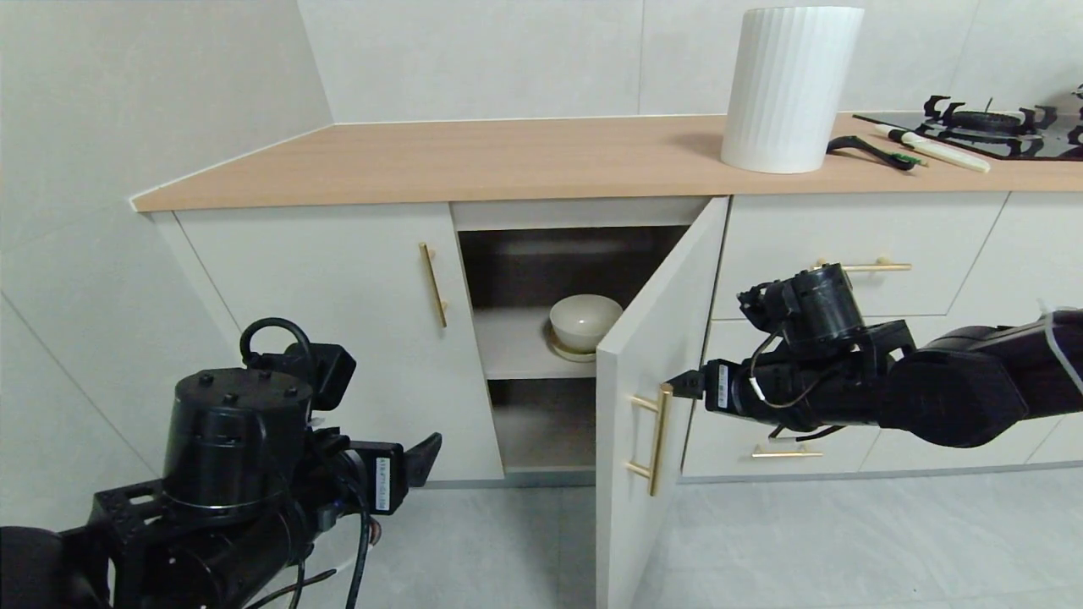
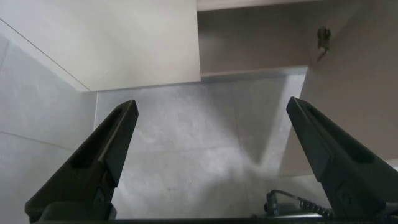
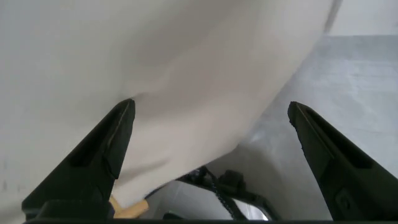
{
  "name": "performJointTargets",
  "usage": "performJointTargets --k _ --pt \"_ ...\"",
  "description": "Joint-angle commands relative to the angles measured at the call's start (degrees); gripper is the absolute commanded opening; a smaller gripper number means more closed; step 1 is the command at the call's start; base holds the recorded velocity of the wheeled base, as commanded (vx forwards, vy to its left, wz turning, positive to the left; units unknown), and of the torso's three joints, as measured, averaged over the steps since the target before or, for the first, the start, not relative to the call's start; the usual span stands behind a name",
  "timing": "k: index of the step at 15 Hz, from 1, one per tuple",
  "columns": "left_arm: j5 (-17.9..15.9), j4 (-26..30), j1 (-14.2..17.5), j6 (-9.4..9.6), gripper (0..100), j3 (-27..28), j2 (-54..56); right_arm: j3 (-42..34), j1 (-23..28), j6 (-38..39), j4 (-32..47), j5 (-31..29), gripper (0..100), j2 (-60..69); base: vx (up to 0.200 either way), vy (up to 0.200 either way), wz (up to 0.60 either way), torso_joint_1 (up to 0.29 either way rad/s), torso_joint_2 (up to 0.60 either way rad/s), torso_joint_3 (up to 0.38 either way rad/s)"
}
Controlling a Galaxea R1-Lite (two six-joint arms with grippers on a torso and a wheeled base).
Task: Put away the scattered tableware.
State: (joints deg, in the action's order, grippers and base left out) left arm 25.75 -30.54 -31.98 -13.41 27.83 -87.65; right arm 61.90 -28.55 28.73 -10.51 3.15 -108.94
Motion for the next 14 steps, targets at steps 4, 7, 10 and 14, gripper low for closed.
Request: performJointTargets --k 4,7,10,14 --pt "0.2 -1.5 0.2 -0.13 100 -0.3 -0.8 0.2 -0.9 0.7 -2.8 -0.3 100 -4.4 0.0 0.0 0.0 0.0 0.0 0.0" --pt "0.4 -1.8 0.2 -0.13 100 -0.4 -0.8 0.1 -1.0 1.7 -5.1 -0.4 100 -6.0 0.0 0.0 0.0 0.0 0.0 0.0" --pt "1.8 -1.7 0.2 -0.04 100 -0.4 -0.4 0.3 -2.1 4.3 -8.5 -0.5 100 -8.3 0.133 0.0 0.0 0.005 0.0 0.002" --pt "4.2 -1.8 1.9 0.31 100 0.1 0.4 0.9 -2.7 9.1 -14.6 -2.5 100 -10.9 0.2 0.0 0.0 -0.002 0.0 0.002"
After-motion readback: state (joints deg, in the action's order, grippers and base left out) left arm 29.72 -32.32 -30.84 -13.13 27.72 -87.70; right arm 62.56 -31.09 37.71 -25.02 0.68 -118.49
